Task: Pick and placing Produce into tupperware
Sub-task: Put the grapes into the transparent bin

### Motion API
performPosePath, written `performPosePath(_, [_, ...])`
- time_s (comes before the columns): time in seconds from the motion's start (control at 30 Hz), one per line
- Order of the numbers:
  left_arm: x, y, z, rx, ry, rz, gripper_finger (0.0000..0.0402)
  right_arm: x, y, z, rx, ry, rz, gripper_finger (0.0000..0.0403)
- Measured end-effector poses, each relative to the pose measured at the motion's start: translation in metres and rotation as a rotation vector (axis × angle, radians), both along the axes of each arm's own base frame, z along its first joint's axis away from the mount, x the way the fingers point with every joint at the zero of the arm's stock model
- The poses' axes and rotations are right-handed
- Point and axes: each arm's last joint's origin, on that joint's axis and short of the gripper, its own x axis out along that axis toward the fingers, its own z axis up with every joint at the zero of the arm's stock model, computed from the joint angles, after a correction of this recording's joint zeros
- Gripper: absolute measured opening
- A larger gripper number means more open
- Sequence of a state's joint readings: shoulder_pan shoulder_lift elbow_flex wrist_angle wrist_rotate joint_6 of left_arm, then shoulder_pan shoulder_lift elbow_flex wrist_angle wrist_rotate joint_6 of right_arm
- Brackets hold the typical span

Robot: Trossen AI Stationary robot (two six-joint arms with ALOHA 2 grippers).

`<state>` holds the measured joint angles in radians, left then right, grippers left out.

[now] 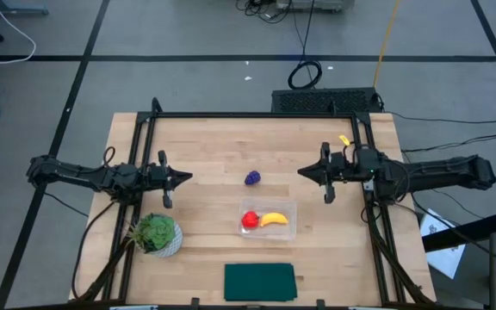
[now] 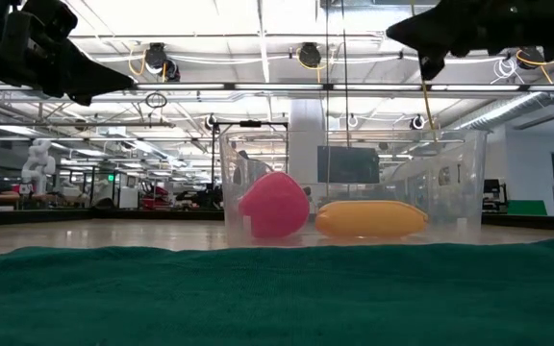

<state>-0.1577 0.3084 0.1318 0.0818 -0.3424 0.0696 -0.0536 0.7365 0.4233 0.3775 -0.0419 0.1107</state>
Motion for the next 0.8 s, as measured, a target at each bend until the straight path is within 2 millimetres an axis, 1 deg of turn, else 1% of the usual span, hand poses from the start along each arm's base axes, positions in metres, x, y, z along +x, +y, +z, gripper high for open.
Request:
performPosePath(0.13, [0.0, 0.0, 0.0, 0.003, 0.0, 0.003, 0.0021, -0.007, -0.002, -0.015, 0.007, -0.031, -0.074, 0.0])
performPosePath(0.37, [0.0, 0.0, 0.0, 0.005, 0.001, 0.004, 0.0021, -0.014, -0.001, -0.032, 0.005, -0.006, -0.043, 0.0])
performPosePath(0.6, [0.0, 0.0, 0.0, 0.005, 0.001, 0.005, 0.0021, -0.023, 0.0, -0.022, 0.002, -0.083, -0.033, 0.0])
performPosePath(0.8, [0.0, 0.0, 0.0, 0.005, 0.0, 0.005, 0.0021, -0.027, 0.004, -0.019, -0.036, -0.112, 0.086, 0.0])
